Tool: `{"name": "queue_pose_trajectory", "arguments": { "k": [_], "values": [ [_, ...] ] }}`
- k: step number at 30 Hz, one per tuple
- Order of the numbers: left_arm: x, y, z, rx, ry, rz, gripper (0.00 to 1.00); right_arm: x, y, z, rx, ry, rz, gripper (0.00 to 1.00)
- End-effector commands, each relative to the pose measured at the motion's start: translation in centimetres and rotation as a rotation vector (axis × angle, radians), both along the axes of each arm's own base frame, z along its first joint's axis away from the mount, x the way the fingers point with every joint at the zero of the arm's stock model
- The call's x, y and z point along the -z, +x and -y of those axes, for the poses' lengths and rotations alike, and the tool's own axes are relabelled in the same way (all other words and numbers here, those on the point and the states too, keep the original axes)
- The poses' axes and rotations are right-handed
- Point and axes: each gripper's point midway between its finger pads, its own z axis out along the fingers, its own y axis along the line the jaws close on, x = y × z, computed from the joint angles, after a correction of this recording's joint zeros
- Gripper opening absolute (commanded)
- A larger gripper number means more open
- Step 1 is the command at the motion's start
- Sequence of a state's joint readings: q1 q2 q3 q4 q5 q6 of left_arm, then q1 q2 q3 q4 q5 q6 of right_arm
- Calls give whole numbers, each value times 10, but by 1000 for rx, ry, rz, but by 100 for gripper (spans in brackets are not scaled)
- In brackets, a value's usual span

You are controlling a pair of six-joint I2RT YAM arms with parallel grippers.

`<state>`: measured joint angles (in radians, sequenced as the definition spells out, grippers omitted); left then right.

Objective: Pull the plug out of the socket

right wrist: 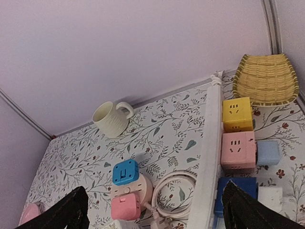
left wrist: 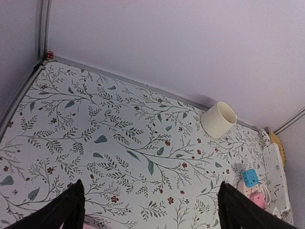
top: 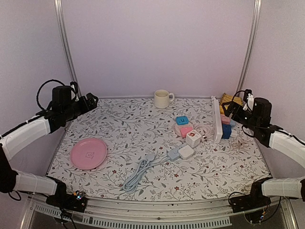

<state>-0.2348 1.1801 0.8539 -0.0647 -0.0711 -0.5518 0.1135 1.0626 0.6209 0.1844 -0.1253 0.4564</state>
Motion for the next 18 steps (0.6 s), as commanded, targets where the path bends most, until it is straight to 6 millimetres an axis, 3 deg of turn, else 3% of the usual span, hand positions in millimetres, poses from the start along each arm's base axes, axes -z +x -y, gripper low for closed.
{"name": "queue_pose_trajectory", "arguments": {
  "k": [1,7,12,18],
  "values": [
    [-10,-11,-3,-18,-10,-12,97,35,-21,-55,-99,-50,-109,99],
    [-20,-32,33,207,-31,18,97,77,-57,-110,-250,-76,-221,99],
    [6,-51,74,324,1,-41,97,112,-88,-121,-322,41,-323,99],
    [33,-72,121,425,49,-84,97,128,-109,-126,-352,132,-373,100]
  ]
}}
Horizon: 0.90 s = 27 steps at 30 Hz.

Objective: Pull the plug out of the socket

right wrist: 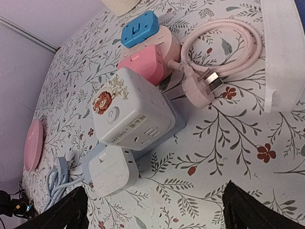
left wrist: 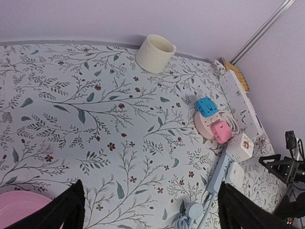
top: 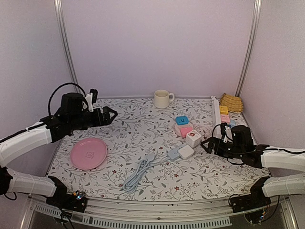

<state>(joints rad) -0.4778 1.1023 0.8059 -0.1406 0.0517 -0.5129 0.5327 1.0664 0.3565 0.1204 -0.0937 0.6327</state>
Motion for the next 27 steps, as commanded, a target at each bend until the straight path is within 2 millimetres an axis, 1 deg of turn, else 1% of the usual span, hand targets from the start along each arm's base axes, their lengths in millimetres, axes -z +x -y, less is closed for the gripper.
{"name": "queue_pose_trajectory", "arguments": {
  "k": [1,5,8,11,13,16,18,19,21,23,25,27],
  "values": [
    [25,-13,27,69,54,-32,97,-5,-10,-14,-25,108,-24,100],
    [40,-16,50,127,51,-52,97,11,-19,-19,-39,137,-78,98],
    [50,-23,73,193,55,-57,97,19,-24,-24,-48,178,-117,96],
    [63,-31,95,259,71,-74,97,26,-26,-29,-78,149,-171,92],
    [71,-36,109,296,61,-96,97,24,-24,-28,-76,121,-174,91],
    [79,-42,131,345,46,-110,97,18,-22,-25,-51,129,-153,91],
    [82,-46,149,376,46,-110,97,14,-18,-25,-20,182,-137,90],
    [83,-47,158,388,41,-113,97,15,-18,-25,-5,201,-145,88],
    [84,-49,174,408,30,-118,97,11,-11,-25,31,246,-131,85],
    [91,-52,189,425,25,-136,97,7,-9,-25,62,302,-111,82],
    [93,-54,199,425,19,-138,97,9,-8,-22,114,351,-120,78],
    [95,-55,206,423,7,-142,97,13,-8,-26,141,381,-145,77]
  ]
}}
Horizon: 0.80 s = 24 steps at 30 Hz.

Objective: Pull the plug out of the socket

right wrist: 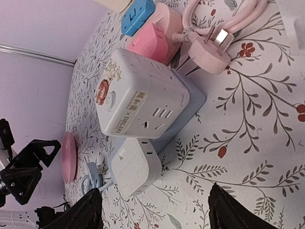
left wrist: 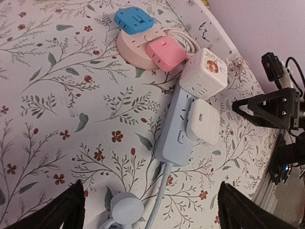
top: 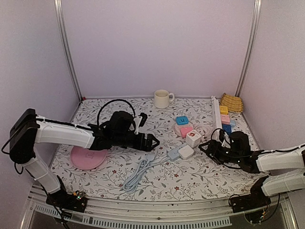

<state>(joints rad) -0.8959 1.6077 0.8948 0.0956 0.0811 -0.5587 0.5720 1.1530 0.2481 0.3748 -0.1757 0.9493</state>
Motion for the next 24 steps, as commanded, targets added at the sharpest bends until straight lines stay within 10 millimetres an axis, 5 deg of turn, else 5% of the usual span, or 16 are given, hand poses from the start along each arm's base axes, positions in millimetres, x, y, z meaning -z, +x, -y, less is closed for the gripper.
{"name": "queue_pose_trajectory", "arguments": {
  "k": [1,10,24],
  "values": [
    [-13,1,26,-3,-73,14,97,-4,8,-5,95,110,-8,76],
    [1,-8,21,-25,-69,-23,97,2,12,-57,68,175,-27,64],
    [-4,-21,4,-40,-121,-20,97,1,28,-87,113,335,-47,46]
  ]
}}
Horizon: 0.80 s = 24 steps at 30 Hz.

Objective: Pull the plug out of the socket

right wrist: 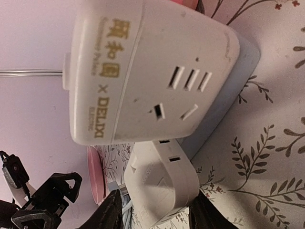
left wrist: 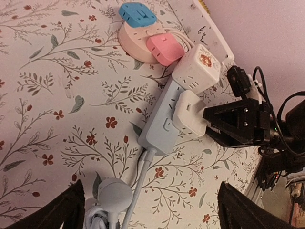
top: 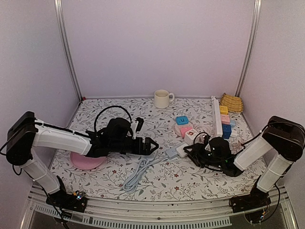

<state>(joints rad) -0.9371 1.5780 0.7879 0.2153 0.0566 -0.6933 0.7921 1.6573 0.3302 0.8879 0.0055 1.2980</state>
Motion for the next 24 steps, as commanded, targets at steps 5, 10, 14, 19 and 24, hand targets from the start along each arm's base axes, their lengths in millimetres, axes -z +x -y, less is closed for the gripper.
{"name": "queue_pose_trajectory", "arguments": {
  "k": [5,10,14,19,24],
  "values": [
    [-10,4,9,56,21,132,97,-27,12,-18,17,157,39,36],
    [-2,15,30,167,139,236,97,-33,8,-16,19,197,38,34],
    [18,21,51,248,239,270,96,-28,5,-17,6,191,24,40],
    [44,26,71,316,307,281,95,-17,-1,-14,2,201,-10,52],
    [73,27,79,356,354,266,90,-7,-6,-9,7,200,-31,54]
  ]
}}
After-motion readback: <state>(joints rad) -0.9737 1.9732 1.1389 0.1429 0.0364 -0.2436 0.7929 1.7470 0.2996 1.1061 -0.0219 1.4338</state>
